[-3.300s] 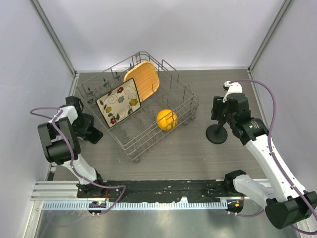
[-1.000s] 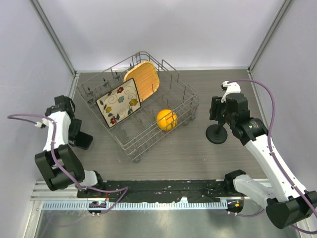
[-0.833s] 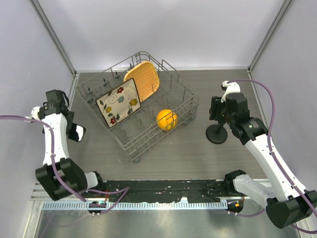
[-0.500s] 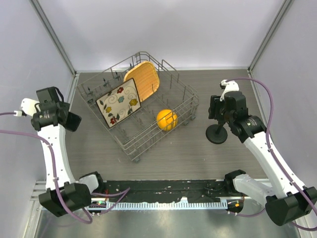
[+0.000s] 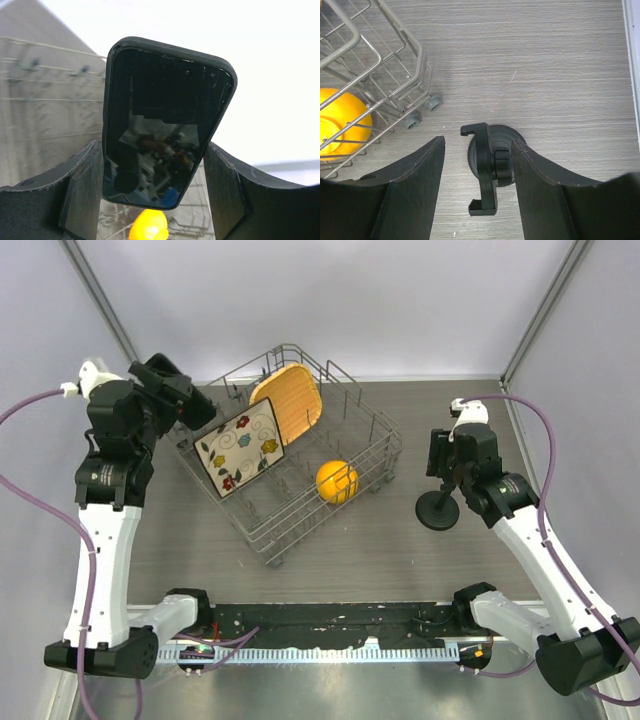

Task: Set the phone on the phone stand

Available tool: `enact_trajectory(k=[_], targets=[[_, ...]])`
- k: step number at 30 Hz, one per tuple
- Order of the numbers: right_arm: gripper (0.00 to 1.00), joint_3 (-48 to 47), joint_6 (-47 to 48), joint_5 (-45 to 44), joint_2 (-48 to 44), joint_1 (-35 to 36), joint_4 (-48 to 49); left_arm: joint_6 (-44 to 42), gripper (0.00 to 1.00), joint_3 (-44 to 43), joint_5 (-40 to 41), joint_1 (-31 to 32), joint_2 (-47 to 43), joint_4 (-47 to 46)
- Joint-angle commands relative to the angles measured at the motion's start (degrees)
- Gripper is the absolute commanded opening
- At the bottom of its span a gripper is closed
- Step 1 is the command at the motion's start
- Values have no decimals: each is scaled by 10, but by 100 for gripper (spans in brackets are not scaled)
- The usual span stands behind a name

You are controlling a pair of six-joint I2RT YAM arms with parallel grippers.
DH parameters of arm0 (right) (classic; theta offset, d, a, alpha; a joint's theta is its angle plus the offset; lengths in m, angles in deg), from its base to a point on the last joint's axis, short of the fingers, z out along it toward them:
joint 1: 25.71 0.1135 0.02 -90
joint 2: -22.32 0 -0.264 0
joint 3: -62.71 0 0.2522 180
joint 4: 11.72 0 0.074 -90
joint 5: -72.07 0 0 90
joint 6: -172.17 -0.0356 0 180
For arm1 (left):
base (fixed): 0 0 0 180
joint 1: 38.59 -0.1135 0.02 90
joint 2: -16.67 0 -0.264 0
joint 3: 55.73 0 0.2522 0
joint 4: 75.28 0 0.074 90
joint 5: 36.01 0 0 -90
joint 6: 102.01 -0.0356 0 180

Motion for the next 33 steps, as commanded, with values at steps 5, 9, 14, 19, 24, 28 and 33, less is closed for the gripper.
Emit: enact_trajectory(k=[5,9,14,19,24,28,33], targets=[[61,-37,6,-57,-37,4,29,-58,0,-34,-198,99,31,-226],[61,-66,-8,-66,-41,3,21,-56,1,-20,-230,133,36,-272],[61,-135,-56,-19,-40,3,6,-59,0,-15,-246,196,42,-313],[61,-268,-160,163,24,4,0,-108,1,-11,-245,257,42,-306],[61,-406,-231,308,112,44,2,-187,1,-14,-181,341,55,-254],[61,-489,-233,326,164,96,-33,-235,0,-19,-132,394,73,-219],[61,-538,-221,287,187,153,-67,-294,0,-21,-31,462,90,-196]])
